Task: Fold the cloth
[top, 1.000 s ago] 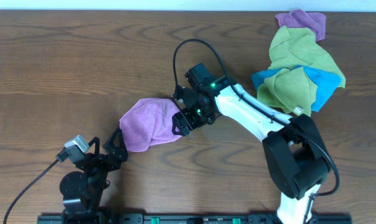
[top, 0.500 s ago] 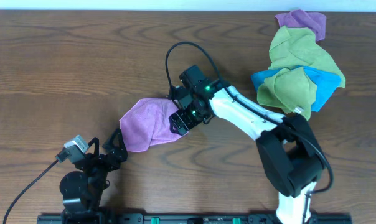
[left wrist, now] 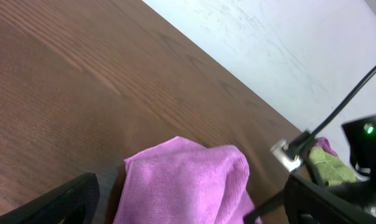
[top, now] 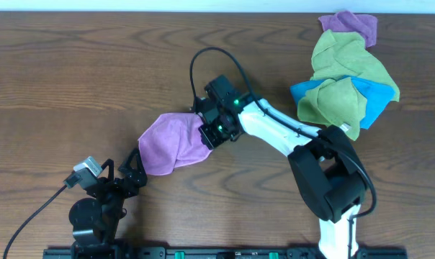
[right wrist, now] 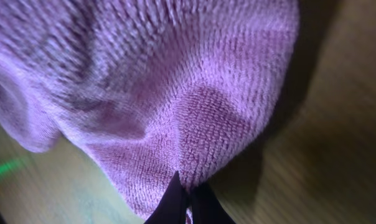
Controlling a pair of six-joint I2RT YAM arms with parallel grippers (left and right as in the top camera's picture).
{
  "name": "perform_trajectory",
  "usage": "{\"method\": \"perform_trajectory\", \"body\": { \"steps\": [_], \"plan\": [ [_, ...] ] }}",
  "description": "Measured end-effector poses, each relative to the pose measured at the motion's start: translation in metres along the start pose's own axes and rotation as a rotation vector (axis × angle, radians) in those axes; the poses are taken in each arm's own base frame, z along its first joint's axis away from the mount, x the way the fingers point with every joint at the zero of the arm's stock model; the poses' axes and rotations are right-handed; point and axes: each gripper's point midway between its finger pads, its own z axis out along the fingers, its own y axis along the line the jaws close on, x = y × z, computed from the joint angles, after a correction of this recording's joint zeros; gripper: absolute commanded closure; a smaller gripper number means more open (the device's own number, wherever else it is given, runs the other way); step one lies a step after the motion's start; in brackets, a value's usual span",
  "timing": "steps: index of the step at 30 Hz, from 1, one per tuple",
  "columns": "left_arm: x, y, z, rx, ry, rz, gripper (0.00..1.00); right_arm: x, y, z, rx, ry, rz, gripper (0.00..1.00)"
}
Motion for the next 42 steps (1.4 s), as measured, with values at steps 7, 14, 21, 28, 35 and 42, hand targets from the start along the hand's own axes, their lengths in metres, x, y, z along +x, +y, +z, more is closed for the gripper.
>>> {"method": "perform_trajectory", "body": {
  "steps": [7, 14, 21, 28, 35, 42],
  "plan": [
    [0.000, 0.000, 0.000, 0.000, 0.000, 0.000, 0.05, -0.157, -0.013, -0.150, 0.267, -0.443, -0.100, 0.99],
    [0.000, 0.000, 0.000, -0.001, 0.000, 0.000, 0.05, -0.188, -0.037, -0.253, 0.442, -0.622, -0.073, 0.99],
    [0.000, 0.000, 0.000, -0.001, 0.000, -0.001, 0.05, -0.120, 0.014, -0.189, 0.299, -0.277, -0.163, 0.06],
    [0.000, 0.000, 0.000, -0.001, 0.000, -0.001, 0.05, -0.101, 0.072, -0.160, 0.276, -0.180, -0.394, 0.01],
    [0.000, 0.000, 0.000, -0.001, 0.000, -0.001, 0.05, -0.101, 0.006, -0.163, 0.352, -0.152, -0.264, 0.03],
    [0.000, 0.000, 0.000, -0.001, 0.000, -0.001, 0.05, -0.059, -0.024, -0.062, 0.200, 0.121, -0.161, 0.20]
  ]
}}
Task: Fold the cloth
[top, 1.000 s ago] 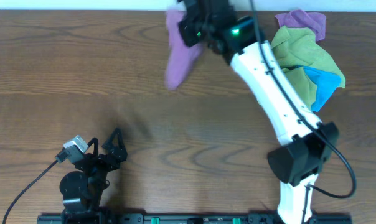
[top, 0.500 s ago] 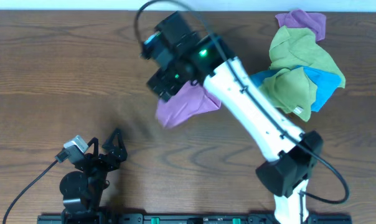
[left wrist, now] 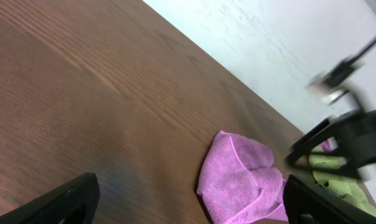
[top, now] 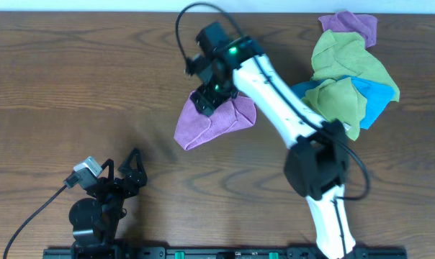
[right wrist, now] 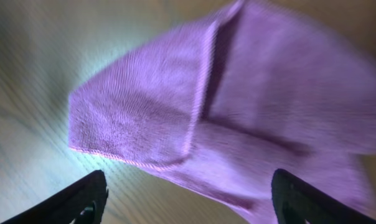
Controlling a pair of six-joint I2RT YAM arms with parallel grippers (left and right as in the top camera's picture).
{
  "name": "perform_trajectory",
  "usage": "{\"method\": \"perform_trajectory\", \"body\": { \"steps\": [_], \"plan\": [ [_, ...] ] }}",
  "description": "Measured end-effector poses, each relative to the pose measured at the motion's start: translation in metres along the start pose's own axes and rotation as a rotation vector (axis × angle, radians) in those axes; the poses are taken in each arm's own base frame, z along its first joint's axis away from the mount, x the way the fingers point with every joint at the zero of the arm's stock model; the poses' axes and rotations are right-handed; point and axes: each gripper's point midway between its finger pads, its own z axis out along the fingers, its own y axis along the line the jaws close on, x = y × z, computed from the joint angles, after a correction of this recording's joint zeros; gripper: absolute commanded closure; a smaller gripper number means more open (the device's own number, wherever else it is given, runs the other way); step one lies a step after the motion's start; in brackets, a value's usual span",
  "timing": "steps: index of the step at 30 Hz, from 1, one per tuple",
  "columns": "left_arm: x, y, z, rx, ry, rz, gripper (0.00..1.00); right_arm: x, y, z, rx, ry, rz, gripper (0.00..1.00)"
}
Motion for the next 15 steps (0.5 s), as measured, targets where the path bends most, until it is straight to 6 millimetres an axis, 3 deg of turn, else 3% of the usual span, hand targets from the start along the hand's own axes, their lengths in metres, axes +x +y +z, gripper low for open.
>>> {"method": "perform_trajectory", "body": {
  "steps": [3, 5, 15],
  "plan": [
    [0.000, 0.000, 0.000, 0.000, 0.000, 0.000, 0.05, 0.021, 0.010, 0.025, -0.045, 0.114, 0.010, 0.26],
    [0.000, 0.000, 0.000, 0.000, 0.000, 0.000, 0.05, 0.029, 0.016, 0.030, -0.058, 0.153, 0.010, 0.26],
    [0.000, 0.000, 0.000, 0.000, 0.000, 0.000, 0.04, 0.034, 0.028, 0.040, -0.079, 0.168, -0.009, 0.29]
  ]
}}
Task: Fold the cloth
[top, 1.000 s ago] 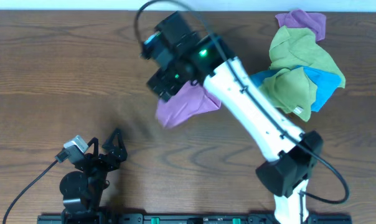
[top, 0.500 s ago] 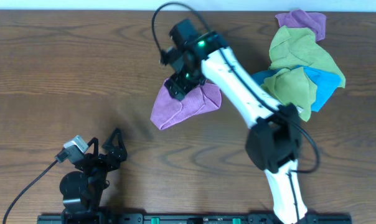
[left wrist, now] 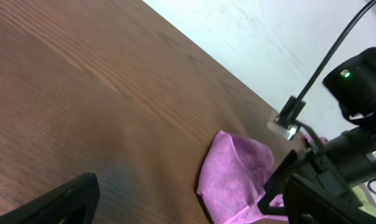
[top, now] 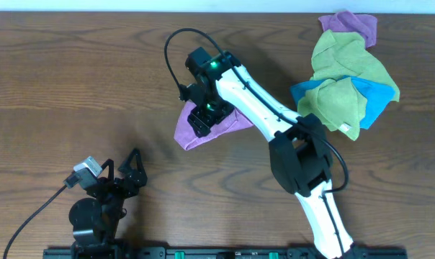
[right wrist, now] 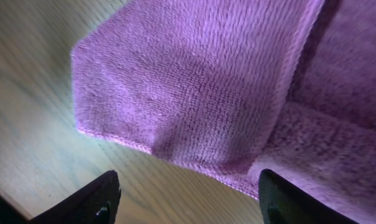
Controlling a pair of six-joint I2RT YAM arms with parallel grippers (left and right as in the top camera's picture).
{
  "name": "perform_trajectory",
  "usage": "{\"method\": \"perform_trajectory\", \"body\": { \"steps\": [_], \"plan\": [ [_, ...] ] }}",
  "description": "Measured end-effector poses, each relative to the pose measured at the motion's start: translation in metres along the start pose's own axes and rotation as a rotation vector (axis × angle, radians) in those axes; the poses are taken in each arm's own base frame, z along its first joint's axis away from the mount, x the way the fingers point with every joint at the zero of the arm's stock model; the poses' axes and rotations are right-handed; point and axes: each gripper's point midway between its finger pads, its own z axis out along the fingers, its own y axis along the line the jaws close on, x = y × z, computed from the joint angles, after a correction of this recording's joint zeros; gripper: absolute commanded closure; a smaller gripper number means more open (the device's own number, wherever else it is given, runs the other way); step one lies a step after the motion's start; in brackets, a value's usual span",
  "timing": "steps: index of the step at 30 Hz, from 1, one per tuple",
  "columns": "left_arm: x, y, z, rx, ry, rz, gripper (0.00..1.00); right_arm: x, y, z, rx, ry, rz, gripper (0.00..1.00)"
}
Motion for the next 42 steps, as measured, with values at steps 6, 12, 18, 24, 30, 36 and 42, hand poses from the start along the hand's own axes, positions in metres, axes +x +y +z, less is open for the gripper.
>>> {"method": "perform_trajectory", "body": {
  "steps": [6, 12, 18, 24, 30, 36, 42],
  "plan": [
    [0.000, 0.000, 0.000, 0.000, 0.000, 0.000, 0.05, 0.002, -0.003, 0.014, 0.000, 0.001, -0.002, 0.35],
    [0.000, 0.000, 0.000, 0.000, 0.000, 0.000, 0.05, -0.016, -0.006, 0.013, 0.013, -0.071, -0.008, 0.42],
    [0.000, 0.000, 0.000, 0.000, 0.000, 0.000, 0.05, -0.024, -0.003, 0.013, 0.017, -0.100, -0.015, 0.43],
    [0.000, 0.000, 0.000, 0.000, 0.000, 0.000, 0.05, -0.028, 0.002, 0.015, 0.017, -0.109, -0.018, 0.44],
    [0.000, 0.000, 0.000, 0.000, 0.000, 0.000, 0.05, -0.035, 0.004, 0.007, 0.020, -0.136, -0.010, 0.51],
    [0.000, 0.000, 0.000, 0.000, 0.000, 0.000, 0.05, -0.057, 0.006, -0.005, 0.028, -0.220, -0.020, 0.74],
    [0.000, 0.000, 0.000, 0.000, 0.000, 0.000, 0.05, -0.061, 0.012, -0.004, 0.026, -0.232, -0.025, 0.99]
  ]
}}
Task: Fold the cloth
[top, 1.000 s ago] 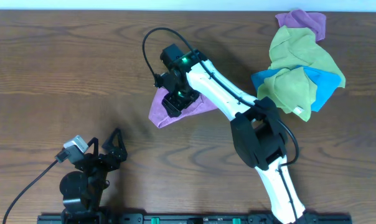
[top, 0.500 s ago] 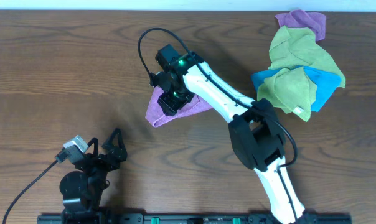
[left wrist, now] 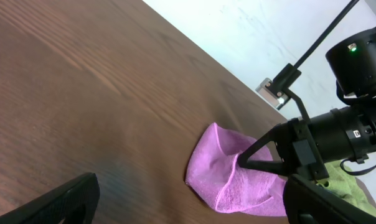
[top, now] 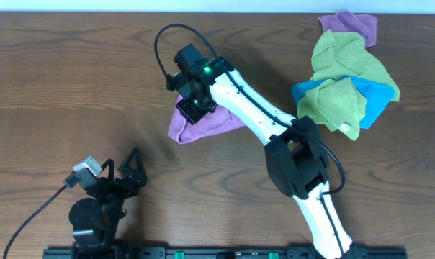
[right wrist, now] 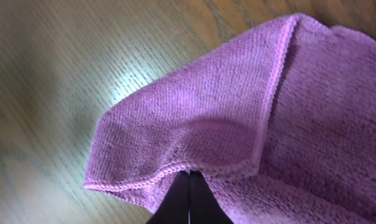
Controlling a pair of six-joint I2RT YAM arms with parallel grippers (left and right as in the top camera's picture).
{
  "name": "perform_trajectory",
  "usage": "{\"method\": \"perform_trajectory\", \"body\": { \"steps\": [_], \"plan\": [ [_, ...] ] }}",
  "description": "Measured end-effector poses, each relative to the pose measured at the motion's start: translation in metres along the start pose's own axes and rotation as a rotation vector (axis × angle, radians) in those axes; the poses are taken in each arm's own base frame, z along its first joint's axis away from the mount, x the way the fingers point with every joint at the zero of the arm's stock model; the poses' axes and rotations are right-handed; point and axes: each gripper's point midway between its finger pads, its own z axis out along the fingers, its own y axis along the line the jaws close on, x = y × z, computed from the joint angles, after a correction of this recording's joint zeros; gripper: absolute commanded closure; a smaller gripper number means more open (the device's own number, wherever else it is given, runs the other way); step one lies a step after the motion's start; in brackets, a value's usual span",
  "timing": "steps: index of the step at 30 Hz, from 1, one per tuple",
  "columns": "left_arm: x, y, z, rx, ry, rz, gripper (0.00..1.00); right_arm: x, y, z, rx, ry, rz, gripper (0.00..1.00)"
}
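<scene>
The purple cloth (top: 203,124) lies crumpled on the wooden table (top: 59,79), partly doubled over itself. My right gripper (top: 191,112) is down on its left part. In the right wrist view the right gripper (right wrist: 188,178) is shut on the cloth's (right wrist: 238,106) stitched hem, which puckers at the tips. My left gripper (top: 125,167) rests open near the front left, well apart from the cloth. In the left wrist view the cloth (left wrist: 231,177) lies ahead on the table, and both fingers (left wrist: 57,200) stand wide apart with nothing between them.
A heap of other cloths (top: 347,72), green, blue and purple, lies at the back right. The right arm (top: 253,108) stretches diagonally across the middle of the table. A black cable (top: 163,43) loops above the right wrist.
My right gripper was open low over the purple cloth; now it is shut on the cloth's hem and sits a little further left and back. The cloth's left part has shifted left.
My right gripper first held the purple cloth near the front, close to the left arm. Then the cloth lay further back in mid-table with the gripper open above it. The gripper stayed open and lower over it, and now pinches its hem.
</scene>
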Motion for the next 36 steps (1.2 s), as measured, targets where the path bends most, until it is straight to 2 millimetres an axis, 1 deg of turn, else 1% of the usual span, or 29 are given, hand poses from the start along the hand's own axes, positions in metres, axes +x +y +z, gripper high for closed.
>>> {"method": "perform_trajectory", "body": {
  "steps": [5, 7, 11, 12, 13, 15, 16, 17, 18, 20, 28, 31, 34, 36],
  "plan": [
    [0.000, 0.000, 0.000, 0.000, 0.000, 0.000, 0.04, -0.015, 0.020, 0.004, -0.022, -0.053, -0.047, 0.99],
    [0.000, 0.000, 0.000, 0.000, 0.000, 0.000, 0.05, -0.023, 0.033, 0.005, -0.049, -0.085, -0.075, 0.99],
    [0.000, 0.000, 0.000, 0.000, 0.000, 0.000, 0.05, -0.050, 0.068, 0.006, -0.105, -0.192, -0.156, 0.99],
    [0.000, 0.000, 0.000, 0.000, 0.000, 0.000, 0.05, -0.055, 0.077, 0.006, -0.116, -0.215, -0.176, 0.91],
    [0.000, 0.000, 0.000, 0.000, 0.000, 0.000, 0.05, -0.057, 0.087, 0.007, -0.128, -0.223, -0.195, 0.49],
    [0.000, 0.000, 0.000, 0.000, 0.000, 0.000, 0.05, -0.052, 0.095, 0.010, -0.125, -0.202, -0.204, 0.42],
    [0.000, 0.000, 0.000, 0.000, 0.000, 0.000, 0.05, -0.048, 0.095, 0.012, -0.109, -0.185, -0.202, 0.39],
    [0.000, 0.000, 0.000, 0.000, 0.000, 0.000, 0.05, -0.039, 0.088, 0.014, -0.074, -0.146, -0.193, 0.37],
    [0.000, 0.000, 0.000, 0.000, 0.000, 0.000, 0.05, -0.028, 0.076, 0.016, -0.020, -0.097, -0.174, 0.36],
    [0.000, 0.000, 0.000, 0.000, 0.000, 0.000, 0.05, -0.018, 0.059, 0.015, 0.041, -0.051, -0.149, 0.35],
    [0.000, 0.000, 0.000, 0.000, 0.000, 0.000, 0.05, -0.008, -0.008, 0.002, 0.171, -0.015, -0.050, 0.34],
    [0.000, 0.000, 0.000, 0.000, 0.000, 0.000, 0.04, -0.008, -0.020, 0.000, 0.186, -0.016, -0.031, 0.36],
    [0.000, 0.000, 0.000, 0.000, 0.000, 0.000, 0.05, -0.007, -0.022, -0.001, 0.191, -0.016, -0.026, 0.38],
    [0.000, 0.000, 0.000, 0.000, 0.000, 0.000, 0.04, -0.003, -0.022, -0.001, 0.190, -0.001, -0.024, 0.39]
  ]
}}
